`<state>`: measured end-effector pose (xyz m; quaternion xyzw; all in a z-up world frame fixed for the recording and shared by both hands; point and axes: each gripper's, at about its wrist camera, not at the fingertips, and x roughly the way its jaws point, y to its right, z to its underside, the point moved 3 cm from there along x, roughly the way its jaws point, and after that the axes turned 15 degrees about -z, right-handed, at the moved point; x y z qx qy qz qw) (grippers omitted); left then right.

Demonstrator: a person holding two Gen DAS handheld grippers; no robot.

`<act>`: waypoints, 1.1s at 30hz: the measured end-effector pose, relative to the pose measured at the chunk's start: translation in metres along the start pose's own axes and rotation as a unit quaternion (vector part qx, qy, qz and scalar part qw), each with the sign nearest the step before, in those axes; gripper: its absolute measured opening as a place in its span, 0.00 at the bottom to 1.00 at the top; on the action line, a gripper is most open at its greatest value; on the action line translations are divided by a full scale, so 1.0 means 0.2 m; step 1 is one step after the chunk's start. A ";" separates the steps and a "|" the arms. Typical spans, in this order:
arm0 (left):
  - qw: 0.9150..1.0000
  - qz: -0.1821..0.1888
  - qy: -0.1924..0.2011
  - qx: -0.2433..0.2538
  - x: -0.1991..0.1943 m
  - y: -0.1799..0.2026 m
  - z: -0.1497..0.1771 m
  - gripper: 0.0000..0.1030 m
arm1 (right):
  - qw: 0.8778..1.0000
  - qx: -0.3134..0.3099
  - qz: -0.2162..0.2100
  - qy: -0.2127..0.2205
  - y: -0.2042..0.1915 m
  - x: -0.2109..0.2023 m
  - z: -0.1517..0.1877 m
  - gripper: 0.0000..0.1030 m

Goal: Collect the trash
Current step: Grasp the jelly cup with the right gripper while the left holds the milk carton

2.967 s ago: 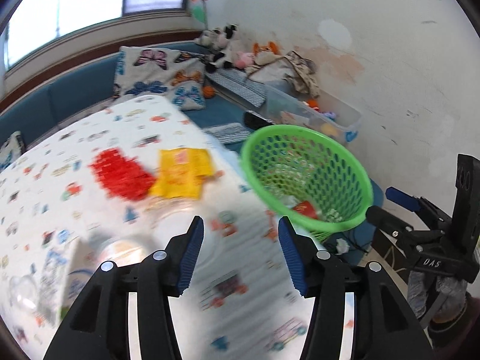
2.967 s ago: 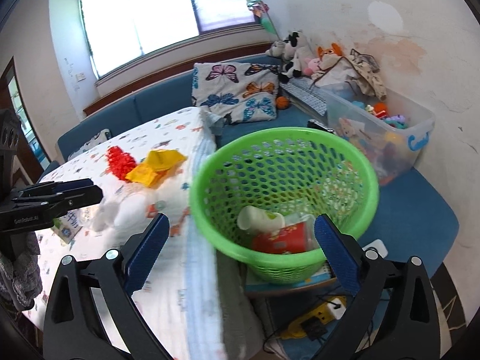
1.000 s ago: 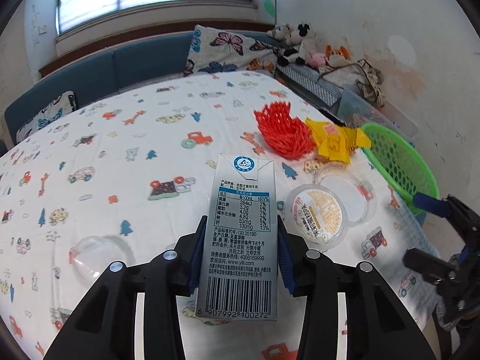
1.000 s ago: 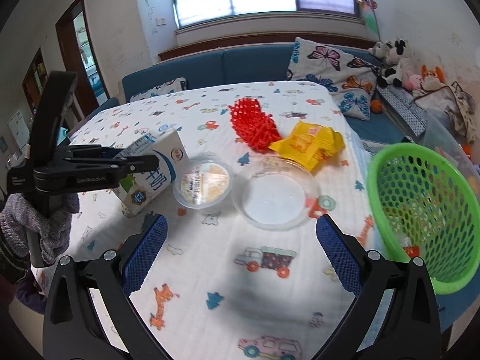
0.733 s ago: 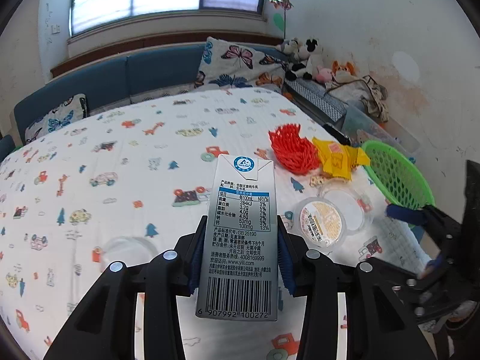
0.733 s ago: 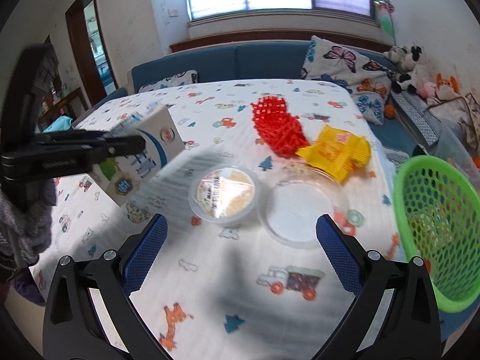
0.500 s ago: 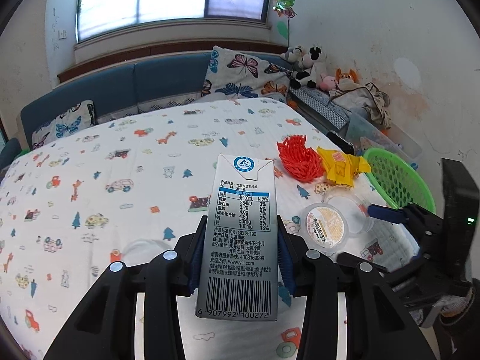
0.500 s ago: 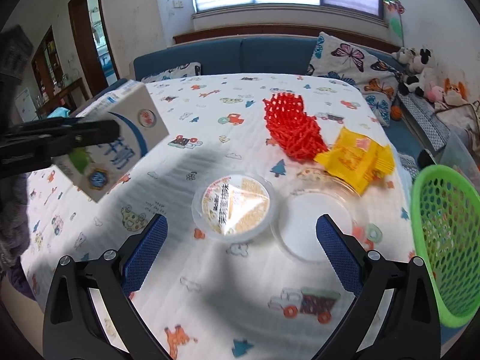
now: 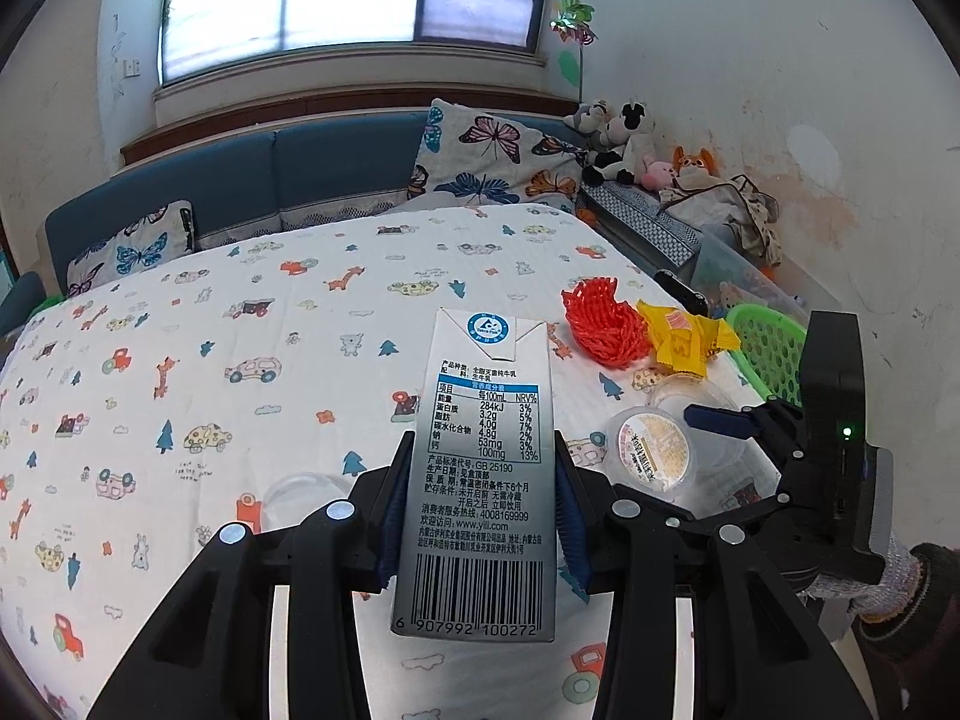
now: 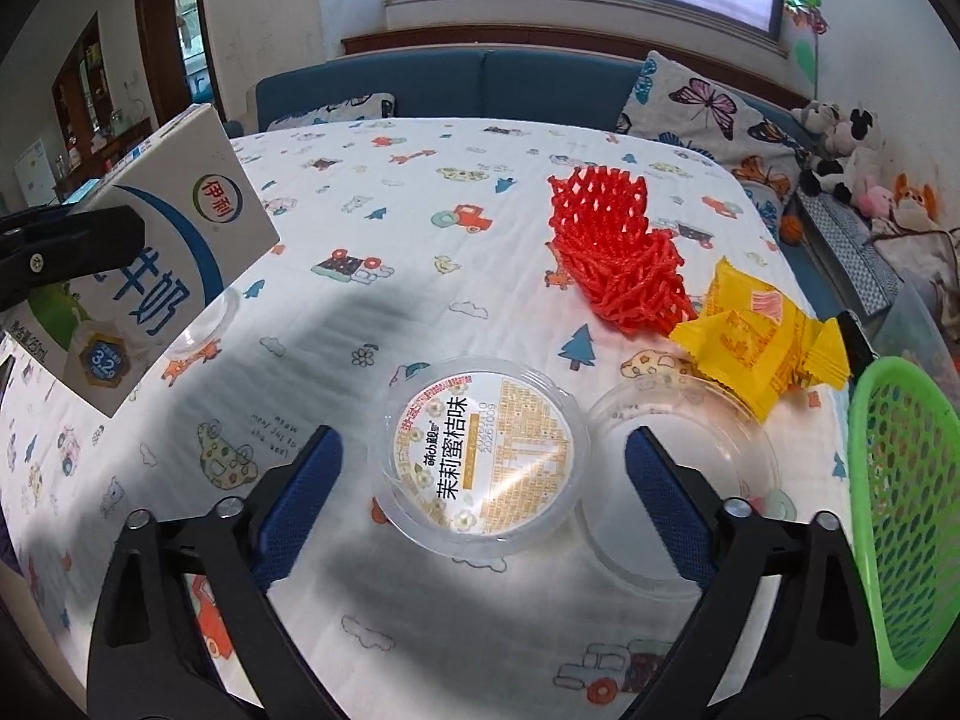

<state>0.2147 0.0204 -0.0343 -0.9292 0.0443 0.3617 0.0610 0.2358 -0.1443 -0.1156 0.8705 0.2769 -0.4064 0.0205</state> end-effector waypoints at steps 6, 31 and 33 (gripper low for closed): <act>1.000 0.001 -0.003 -0.006 0.00 -0.02 0.01 0.39 | 1.000 -0.007 0.004 -0.008 -0.02 0.02 0.02 0.69; 0.999 0.036 0.004 0.018 -0.05 0.24 -0.03 0.39 | 0.999 0.013 0.009 0.051 0.03 -0.42 0.10 0.68; 0.999 0.043 0.007 0.025 -0.06 0.30 -0.04 0.39 | 0.998 0.021 0.016 0.055 0.07 -0.47 0.12 0.68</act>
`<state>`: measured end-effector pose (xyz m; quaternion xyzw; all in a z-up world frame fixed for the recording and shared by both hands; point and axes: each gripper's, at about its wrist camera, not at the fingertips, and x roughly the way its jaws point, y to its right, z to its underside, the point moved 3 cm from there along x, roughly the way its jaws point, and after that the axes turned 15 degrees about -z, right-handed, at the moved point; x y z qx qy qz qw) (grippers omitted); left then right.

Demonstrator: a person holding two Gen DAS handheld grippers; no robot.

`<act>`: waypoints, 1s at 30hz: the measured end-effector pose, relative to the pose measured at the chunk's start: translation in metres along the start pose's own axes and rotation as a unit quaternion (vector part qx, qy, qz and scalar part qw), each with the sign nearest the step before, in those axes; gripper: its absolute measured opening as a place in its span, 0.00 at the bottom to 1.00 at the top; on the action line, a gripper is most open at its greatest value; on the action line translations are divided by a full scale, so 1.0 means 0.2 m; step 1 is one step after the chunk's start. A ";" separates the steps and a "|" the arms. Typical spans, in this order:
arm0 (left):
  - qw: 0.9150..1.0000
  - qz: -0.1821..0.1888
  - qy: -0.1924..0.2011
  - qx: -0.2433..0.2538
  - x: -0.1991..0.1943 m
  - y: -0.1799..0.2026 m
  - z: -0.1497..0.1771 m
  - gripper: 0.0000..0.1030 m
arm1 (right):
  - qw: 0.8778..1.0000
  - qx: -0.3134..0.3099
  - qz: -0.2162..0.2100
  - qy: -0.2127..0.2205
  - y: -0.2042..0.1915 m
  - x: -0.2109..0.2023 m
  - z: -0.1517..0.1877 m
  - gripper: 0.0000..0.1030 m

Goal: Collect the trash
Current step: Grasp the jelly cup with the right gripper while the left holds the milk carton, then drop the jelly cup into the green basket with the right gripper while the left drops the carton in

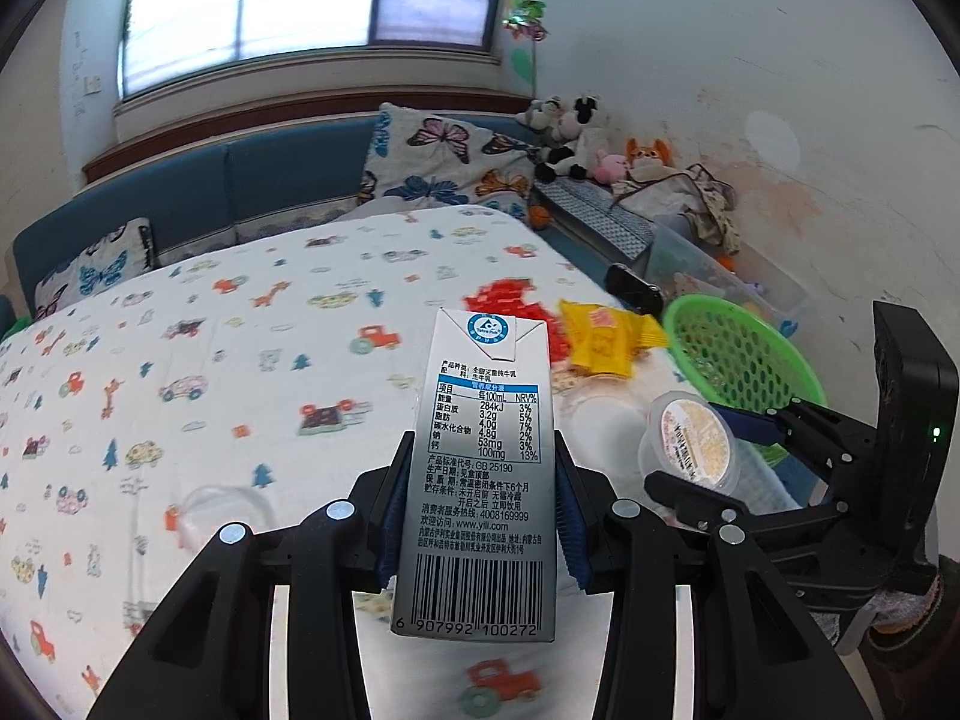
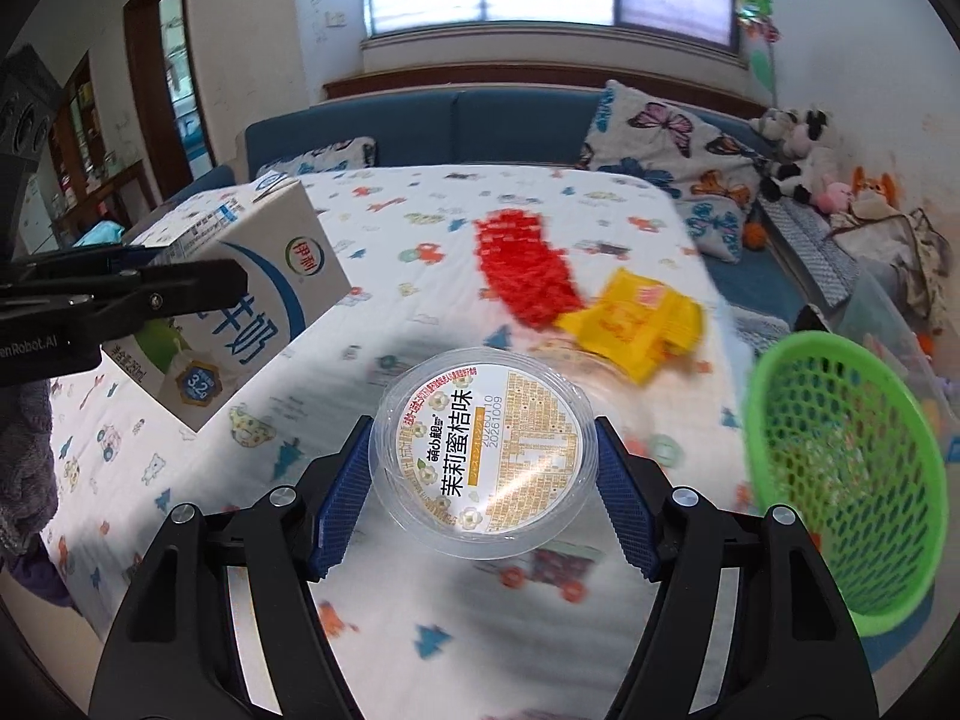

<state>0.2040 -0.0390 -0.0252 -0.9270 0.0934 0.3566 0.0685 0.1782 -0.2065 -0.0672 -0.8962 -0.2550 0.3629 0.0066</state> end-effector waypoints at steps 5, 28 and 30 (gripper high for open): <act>1.000 0.015 0.003 0.016 0.01 0.12 -0.04 0.39 | 0.999 0.023 0.024 0.016 0.14 -0.11 0.03 0.68; 0.994 0.081 0.009 0.073 0.09 0.75 -0.26 0.39 | 0.981 0.136 0.138 0.030 0.90 -0.43 0.27 0.69; 0.993 0.084 0.011 0.080 0.10 0.81 -0.28 0.39 | 0.979 0.145 0.142 0.030 0.95 -0.45 0.29 0.70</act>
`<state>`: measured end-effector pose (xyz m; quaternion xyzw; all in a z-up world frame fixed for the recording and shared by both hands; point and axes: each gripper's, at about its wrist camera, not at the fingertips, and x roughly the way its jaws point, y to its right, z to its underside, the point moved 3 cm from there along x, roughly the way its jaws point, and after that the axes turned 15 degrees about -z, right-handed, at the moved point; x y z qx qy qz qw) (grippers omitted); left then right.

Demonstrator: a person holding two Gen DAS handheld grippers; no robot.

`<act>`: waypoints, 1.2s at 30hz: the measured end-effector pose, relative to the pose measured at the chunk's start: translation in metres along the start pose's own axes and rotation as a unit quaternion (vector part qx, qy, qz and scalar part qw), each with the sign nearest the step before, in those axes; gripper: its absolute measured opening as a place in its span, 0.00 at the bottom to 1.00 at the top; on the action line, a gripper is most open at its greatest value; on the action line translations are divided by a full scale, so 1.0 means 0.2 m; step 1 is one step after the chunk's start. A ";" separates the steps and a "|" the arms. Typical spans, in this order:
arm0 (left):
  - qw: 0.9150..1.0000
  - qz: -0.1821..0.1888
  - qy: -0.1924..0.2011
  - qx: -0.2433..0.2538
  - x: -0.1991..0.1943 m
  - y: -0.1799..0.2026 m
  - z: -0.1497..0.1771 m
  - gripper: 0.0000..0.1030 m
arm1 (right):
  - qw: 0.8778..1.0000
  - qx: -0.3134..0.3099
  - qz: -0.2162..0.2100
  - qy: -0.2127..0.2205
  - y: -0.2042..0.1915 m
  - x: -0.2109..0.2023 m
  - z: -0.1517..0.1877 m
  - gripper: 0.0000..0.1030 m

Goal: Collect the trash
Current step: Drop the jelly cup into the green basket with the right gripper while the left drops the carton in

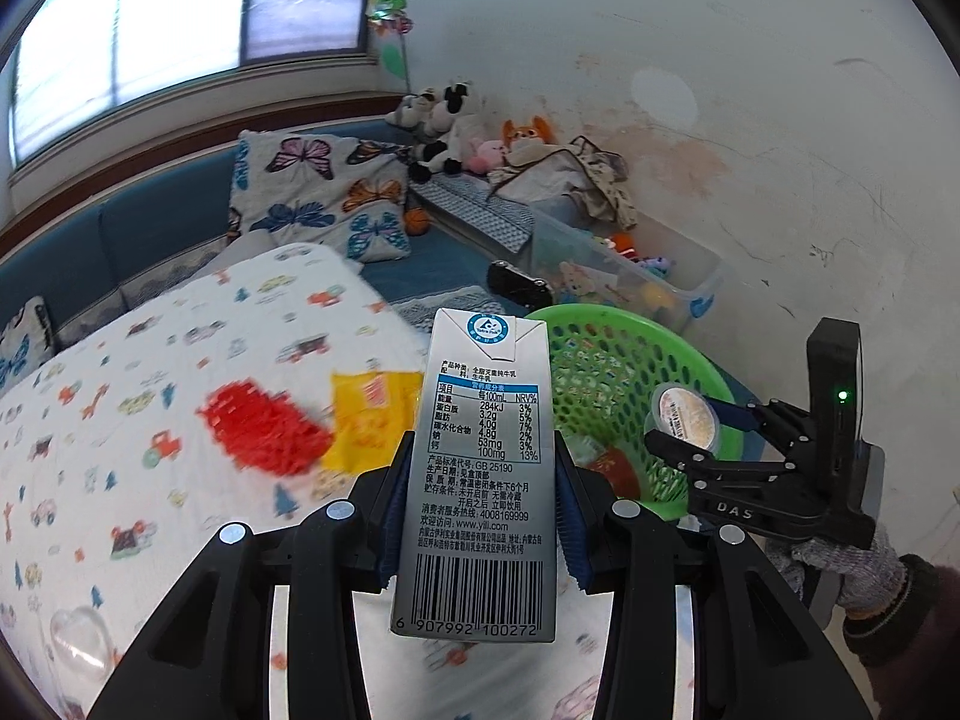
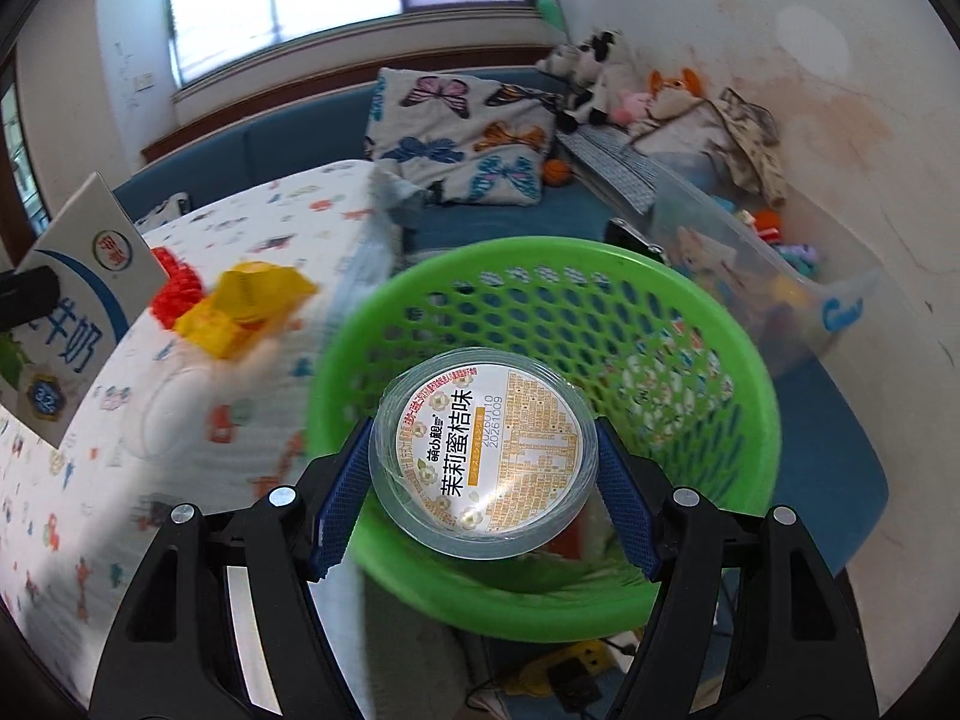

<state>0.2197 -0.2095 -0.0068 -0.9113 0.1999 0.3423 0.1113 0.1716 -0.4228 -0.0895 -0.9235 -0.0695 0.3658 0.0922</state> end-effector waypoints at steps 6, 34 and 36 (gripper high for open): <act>1.000 0.015 -0.007 0.011 0.10 0.13 -0.07 0.39 | 1.000 0.026 0.005 0.001 0.12 -0.02 0.02 0.74; 0.995 0.044 -0.074 0.048 0.52 0.59 -0.15 0.41 | 0.998 0.062 0.000 0.023 0.21 -0.20 0.16 0.79; 0.995 0.052 -0.076 0.046 0.51 0.60 -0.14 0.50 | 0.998 0.065 -0.001 0.024 0.22 -0.21 0.16 0.79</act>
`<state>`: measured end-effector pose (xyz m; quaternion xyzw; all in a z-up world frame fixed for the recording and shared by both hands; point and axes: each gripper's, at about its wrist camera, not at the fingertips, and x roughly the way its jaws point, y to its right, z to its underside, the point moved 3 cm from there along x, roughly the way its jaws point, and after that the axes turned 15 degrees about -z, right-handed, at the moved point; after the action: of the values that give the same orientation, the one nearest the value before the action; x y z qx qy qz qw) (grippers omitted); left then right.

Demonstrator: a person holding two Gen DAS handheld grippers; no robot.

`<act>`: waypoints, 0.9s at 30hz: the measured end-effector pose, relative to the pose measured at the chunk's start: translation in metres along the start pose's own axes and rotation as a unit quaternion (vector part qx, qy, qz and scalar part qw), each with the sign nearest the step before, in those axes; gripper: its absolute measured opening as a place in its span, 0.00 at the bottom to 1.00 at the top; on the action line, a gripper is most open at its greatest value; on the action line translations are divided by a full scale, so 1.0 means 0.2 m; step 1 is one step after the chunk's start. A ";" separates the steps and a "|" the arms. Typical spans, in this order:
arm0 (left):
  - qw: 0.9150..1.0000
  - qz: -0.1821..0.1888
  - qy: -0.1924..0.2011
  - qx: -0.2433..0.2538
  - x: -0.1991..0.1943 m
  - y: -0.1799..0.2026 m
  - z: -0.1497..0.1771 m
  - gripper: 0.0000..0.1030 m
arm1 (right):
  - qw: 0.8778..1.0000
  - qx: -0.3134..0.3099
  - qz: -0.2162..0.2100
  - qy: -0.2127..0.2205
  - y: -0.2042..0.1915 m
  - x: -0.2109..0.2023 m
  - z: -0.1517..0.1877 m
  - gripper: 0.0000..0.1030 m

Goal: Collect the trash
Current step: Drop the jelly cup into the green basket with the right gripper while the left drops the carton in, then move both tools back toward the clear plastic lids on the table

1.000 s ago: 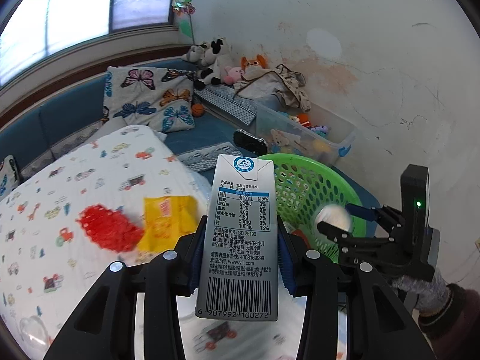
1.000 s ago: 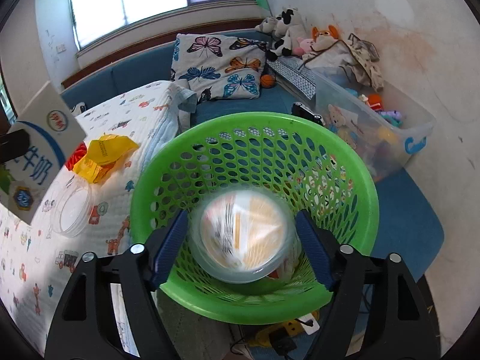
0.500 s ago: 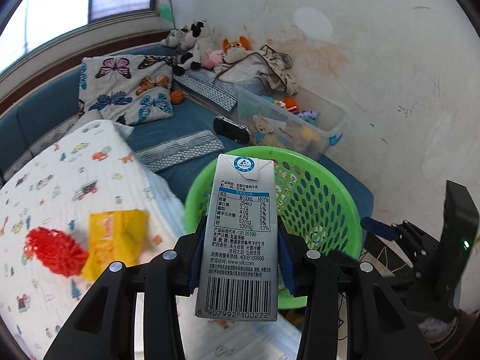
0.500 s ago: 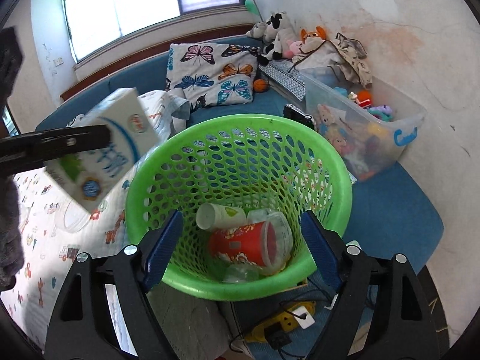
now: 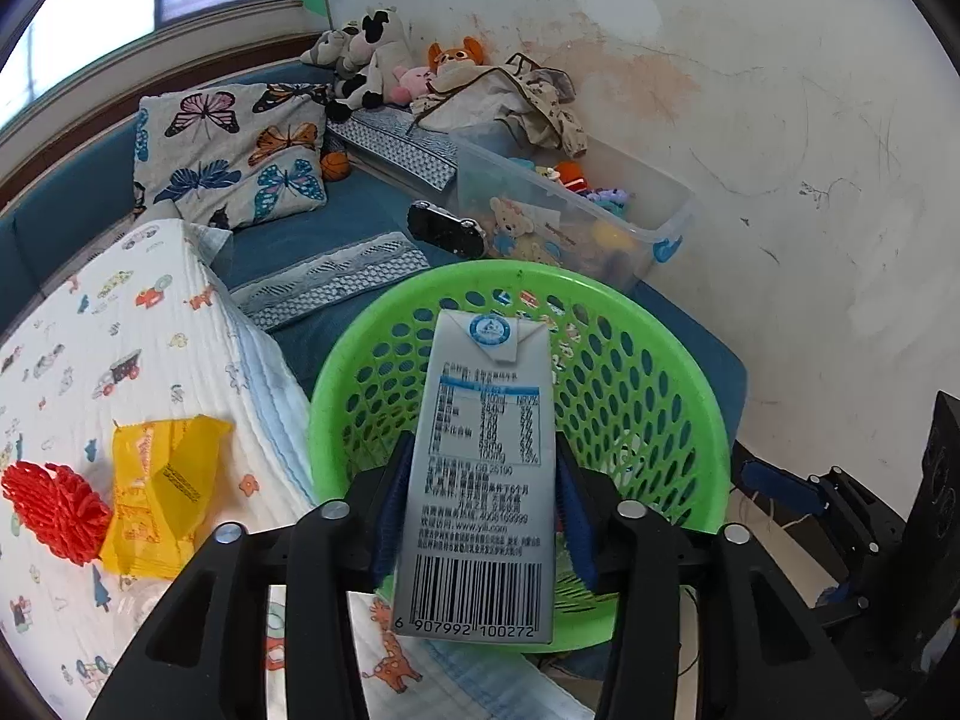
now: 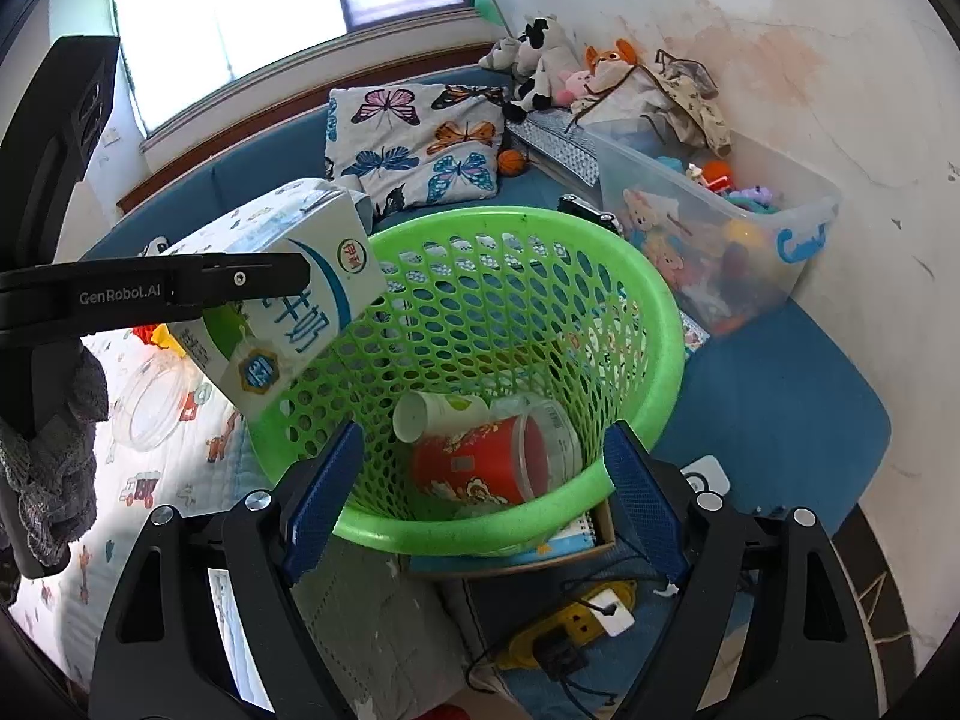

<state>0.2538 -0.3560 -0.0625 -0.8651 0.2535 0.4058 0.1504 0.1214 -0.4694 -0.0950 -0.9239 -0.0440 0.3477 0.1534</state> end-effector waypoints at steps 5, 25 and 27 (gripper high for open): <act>1.000 0.004 0.007 -0.007 -0.04 -0.01 0.01 0.55 | 1.000 0.005 0.000 0.003 0.00 -0.02 0.01 0.79; 0.993 -0.085 0.049 -0.072 -0.45 -0.47 0.37 0.55 | 0.998 -0.014 -0.056 0.008 -0.32 -0.04 0.08 0.83; 0.991 -0.092 0.047 -0.085 -0.48 -0.54 0.43 0.55 | 0.998 -0.020 -0.067 0.001 -0.38 -0.02 0.09 0.84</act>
<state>0.2074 -0.1962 -0.0355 -0.9125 0.1442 0.3693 0.1012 0.1084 -0.3938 -0.0821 -0.9224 -0.1123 0.3344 0.1576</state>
